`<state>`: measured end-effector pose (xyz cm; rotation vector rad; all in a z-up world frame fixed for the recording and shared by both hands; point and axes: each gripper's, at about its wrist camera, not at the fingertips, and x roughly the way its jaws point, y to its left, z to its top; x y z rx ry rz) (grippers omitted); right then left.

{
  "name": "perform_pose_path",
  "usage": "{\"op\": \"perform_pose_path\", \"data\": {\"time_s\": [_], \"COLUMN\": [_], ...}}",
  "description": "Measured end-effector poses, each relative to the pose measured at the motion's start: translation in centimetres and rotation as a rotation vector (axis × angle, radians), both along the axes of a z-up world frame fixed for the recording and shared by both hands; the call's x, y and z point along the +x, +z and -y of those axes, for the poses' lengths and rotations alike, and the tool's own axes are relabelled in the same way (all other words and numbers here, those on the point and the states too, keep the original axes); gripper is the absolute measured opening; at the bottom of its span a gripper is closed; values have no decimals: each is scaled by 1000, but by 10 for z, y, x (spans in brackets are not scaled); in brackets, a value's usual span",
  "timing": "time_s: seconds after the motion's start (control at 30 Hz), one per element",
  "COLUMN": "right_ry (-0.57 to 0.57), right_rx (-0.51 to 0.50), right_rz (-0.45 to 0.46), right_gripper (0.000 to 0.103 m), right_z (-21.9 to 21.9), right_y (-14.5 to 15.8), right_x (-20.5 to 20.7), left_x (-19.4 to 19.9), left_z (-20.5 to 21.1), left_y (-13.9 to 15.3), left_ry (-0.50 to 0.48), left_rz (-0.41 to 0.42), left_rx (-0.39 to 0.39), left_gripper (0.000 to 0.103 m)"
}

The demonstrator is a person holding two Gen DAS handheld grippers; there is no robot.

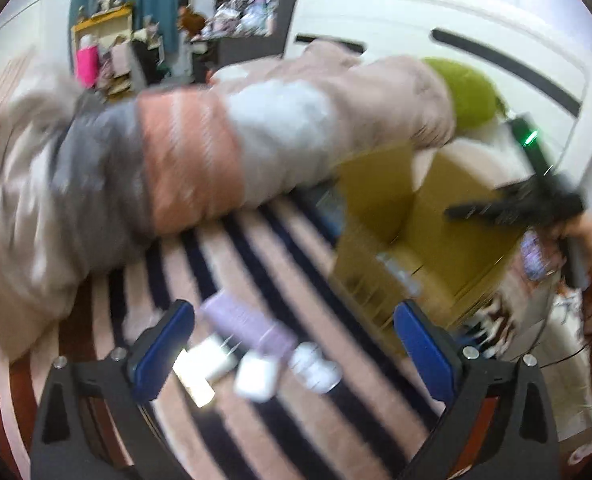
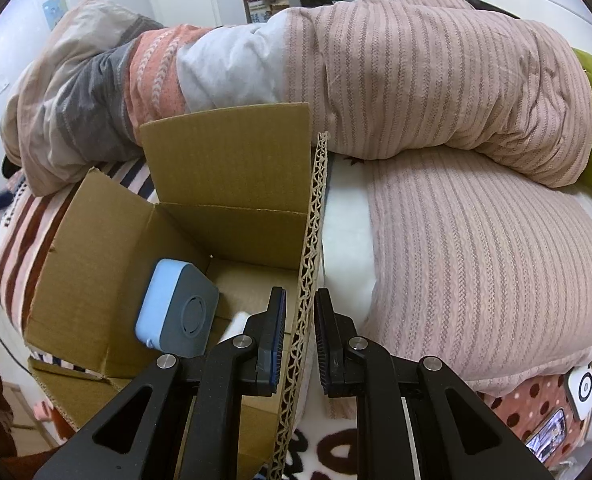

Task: Organize rigid objects
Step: 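Lower the concealer tube into the box and open the left tool, then move the left tool to the gold stick and grasp it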

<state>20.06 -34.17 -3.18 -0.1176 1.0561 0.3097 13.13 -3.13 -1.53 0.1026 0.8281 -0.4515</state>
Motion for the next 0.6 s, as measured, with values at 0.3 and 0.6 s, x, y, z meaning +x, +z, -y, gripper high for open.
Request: {"op": "perform_pose_path", "data": {"time_s": [0.3,0.6], "right_ry": [5,7], "right_rx": [0,2], "right_rz": [0,-1], "right_gripper": [10,10], "right_z": [0,0], "right_y": [0,-1], "right_x": [1,0], "left_x": [10,19], "left_z": [-55,-76], "left_y": [-98,-138], "left_ry": [196,335], "left_rz": [-100,-135], "left_rx": [-3,35], "left_gripper": [99,95]}}
